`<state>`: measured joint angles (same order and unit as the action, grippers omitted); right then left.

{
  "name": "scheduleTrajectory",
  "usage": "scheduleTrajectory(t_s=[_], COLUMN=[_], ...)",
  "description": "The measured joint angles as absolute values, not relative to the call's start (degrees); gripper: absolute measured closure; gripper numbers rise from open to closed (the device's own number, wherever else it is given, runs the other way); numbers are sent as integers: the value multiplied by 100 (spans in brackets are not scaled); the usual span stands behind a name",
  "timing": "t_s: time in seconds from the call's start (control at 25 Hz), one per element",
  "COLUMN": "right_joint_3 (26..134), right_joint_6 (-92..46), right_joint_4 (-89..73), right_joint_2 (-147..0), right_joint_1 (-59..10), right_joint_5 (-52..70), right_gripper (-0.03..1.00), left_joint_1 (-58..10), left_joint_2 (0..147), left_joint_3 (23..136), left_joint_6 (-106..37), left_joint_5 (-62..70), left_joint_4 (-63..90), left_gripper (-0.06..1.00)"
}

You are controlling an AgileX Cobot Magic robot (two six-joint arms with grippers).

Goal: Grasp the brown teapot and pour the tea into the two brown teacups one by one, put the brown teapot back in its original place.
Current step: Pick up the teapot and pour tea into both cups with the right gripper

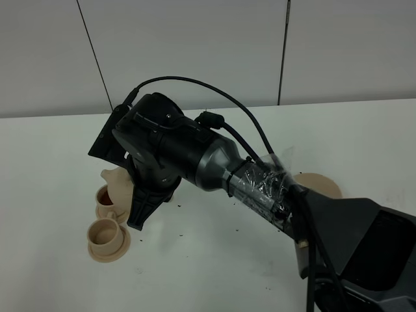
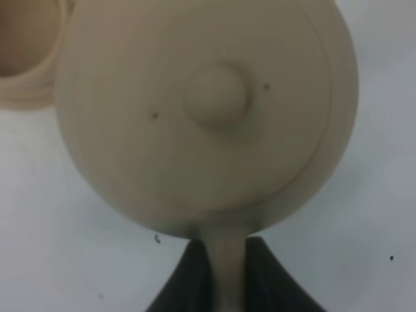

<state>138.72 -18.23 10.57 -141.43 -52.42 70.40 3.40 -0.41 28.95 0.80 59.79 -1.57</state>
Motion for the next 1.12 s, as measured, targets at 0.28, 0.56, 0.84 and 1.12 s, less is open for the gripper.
scheduleTrajectory(t_s=[0.28,0.56,0.84,1.12], right_joint_3=[12296,11472,11081,11081], right_joint_6=[-1791,-1791,-1602,-1537], right_joint_4=[1037,1404,2036,2713], right_joint_2=[-13253,-12854,-12854,-12854], right_joint_1=[-5237,-5371,-5911,-6091], right_joint_5=[7051,7046,7016,6463], right_gripper=[87,87,87,87], left_joint_1=[340,340,340,340], left_joint_2=[-41,-41,-41,-41], left_joint_3=[2895,2895,2895,2895], left_joint_6=[80,80,80,80], left_joint_5=[5979,5979,5979,5979], left_joint_4=[-157,-157,-157,-157], left_gripper=[70,70,70,70])
